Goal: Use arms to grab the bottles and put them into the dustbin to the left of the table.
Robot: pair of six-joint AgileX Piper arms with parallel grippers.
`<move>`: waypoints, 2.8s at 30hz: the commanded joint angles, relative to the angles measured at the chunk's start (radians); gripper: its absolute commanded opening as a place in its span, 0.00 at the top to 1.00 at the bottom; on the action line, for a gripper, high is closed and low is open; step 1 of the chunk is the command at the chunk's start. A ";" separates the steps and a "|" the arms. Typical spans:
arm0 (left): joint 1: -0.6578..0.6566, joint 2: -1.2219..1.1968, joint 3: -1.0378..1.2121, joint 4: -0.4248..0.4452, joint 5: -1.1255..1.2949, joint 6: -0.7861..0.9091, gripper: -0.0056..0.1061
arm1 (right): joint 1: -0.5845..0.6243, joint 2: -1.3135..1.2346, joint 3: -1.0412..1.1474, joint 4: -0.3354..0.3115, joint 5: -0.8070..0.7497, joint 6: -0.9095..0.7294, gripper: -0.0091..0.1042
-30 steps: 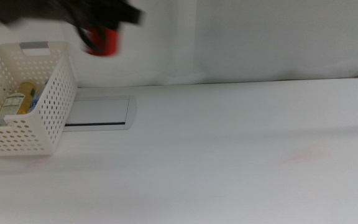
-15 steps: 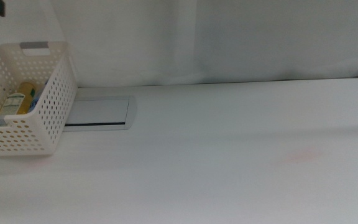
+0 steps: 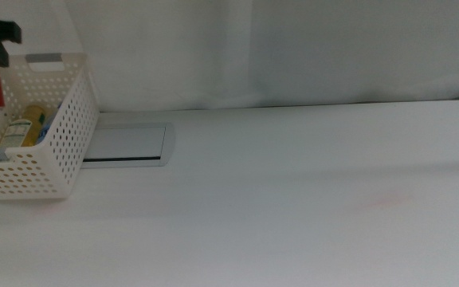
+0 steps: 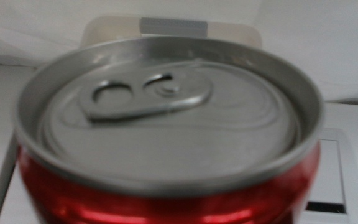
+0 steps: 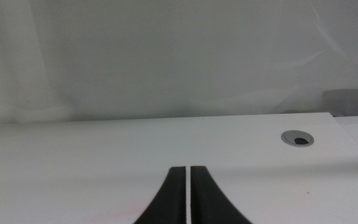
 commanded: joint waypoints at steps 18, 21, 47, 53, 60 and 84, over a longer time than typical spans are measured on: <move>0.029 0.337 -0.010 -0.021 -0.262 0.004 0.98 | -0.005 -0.031 0.006 -0.002 0.002 -0.002 0.94; 0.029 0.341 -0.010 -0.029 -0.271 0.008 0.98 | -0.005 -0.031 0.006 -0.002 0.002 -0.002 0.94; 0.026 0.007 0.000 -0.036 -0.230 0.027 0.12 | -0.005 -0.031 0.006 -0.002 0.002 -0.002 0.94; 0.024 -0.248 0.114 -0.064 -0.266 0.042 0.12 | -0.005 -0.031 0.006 -0.002 0.002 -0.002 0.94; -0.031 -0.650 0.401 -0.062 -0.373 0.082 0.13 | -0.005 -0.031 0.006 -0.002 0.002 -0.002 0.94; -0.093 -1.439 1.522 -0.245 -0.930 0.102 0.13 | -0.005 -0.031 0.006 -0.002 0.002 -0.002 0.94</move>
